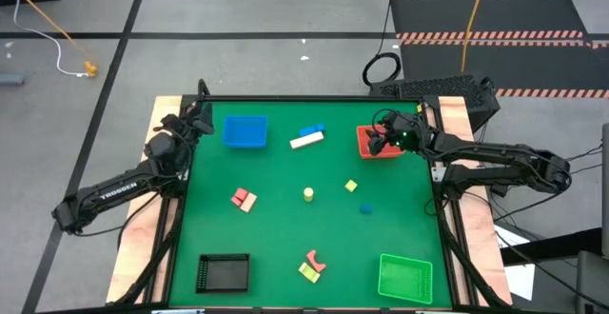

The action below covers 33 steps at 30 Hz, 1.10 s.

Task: Sort & place blocks by color
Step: Put the top orange block in the blue basket

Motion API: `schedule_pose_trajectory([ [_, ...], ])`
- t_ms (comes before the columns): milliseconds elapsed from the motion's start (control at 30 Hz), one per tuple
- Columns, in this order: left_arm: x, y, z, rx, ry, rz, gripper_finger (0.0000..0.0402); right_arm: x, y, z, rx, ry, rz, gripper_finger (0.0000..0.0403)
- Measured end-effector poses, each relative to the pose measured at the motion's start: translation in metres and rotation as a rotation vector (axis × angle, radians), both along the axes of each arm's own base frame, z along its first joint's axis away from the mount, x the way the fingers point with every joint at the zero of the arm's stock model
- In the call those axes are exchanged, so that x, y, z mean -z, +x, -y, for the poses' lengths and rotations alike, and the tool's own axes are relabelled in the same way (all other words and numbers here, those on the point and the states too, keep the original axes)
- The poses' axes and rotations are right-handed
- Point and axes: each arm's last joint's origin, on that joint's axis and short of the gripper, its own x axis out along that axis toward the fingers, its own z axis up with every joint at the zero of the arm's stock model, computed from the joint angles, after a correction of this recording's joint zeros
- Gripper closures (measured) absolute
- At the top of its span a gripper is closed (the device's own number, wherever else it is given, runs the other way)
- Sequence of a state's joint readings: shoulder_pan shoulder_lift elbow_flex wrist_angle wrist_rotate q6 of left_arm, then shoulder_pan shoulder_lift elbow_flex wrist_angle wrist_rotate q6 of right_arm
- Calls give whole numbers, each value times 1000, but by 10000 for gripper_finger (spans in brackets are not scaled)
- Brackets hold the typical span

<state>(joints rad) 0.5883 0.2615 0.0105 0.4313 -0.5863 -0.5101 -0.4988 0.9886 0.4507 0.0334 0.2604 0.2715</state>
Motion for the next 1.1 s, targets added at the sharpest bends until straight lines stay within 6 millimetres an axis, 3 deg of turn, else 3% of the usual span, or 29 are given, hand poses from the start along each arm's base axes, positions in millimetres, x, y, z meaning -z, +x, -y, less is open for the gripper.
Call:
schedule_pose_trajectory([
  [333, 0, -2, -2, -2, -55, 138, 64, -3, 2, 1, -3, -22, 31, 130],
  [800, -5, -2, -1, 28, -32, 203, 64, -6, 3, 2, -4, -38, 57, 131],
  [1100, -19, 8, 13, 456, 164, 162, 64, -8, 4, 2, -2, -48, 80, 131],
])
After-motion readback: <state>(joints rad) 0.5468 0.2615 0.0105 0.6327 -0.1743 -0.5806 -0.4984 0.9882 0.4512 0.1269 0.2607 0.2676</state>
